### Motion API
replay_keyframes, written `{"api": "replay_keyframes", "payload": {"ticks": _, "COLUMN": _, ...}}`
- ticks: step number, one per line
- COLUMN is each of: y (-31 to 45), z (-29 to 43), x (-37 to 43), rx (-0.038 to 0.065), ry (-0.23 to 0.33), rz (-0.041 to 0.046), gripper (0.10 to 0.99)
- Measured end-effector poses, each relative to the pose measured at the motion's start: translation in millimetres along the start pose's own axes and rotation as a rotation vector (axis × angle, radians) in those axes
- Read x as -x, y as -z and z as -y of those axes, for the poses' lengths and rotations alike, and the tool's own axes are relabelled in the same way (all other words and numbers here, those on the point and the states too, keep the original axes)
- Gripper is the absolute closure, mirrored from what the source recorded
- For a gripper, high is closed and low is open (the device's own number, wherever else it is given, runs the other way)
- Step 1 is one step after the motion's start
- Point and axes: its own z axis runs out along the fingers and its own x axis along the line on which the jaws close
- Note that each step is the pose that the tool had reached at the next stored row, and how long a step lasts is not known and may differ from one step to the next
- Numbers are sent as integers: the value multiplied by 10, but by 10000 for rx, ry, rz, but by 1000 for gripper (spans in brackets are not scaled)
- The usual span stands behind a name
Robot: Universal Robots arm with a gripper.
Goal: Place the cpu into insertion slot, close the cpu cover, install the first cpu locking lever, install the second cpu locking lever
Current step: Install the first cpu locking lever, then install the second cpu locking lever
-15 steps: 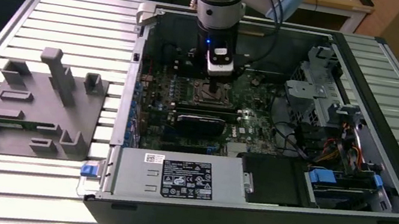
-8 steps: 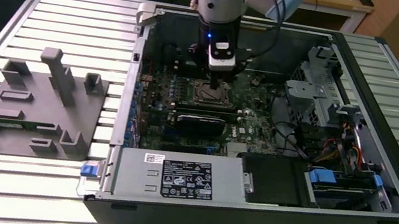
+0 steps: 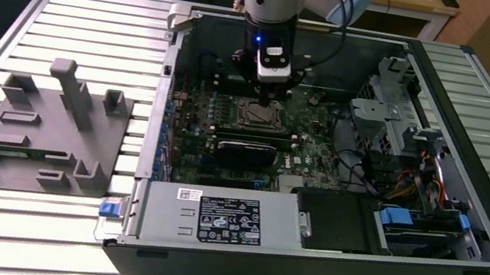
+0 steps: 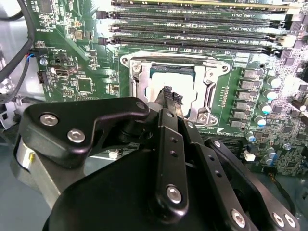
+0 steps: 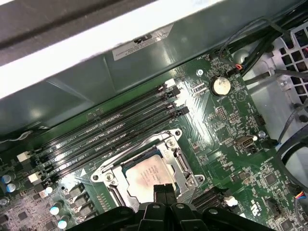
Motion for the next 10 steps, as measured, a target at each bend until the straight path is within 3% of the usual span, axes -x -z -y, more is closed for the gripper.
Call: {"api": "replay_keyframes", "payload": {"ticks": 10, "y": 19, "z": 0, "x": 3, "rx": -15, "ry": 4, "rz": 2, "gripper": 980}}
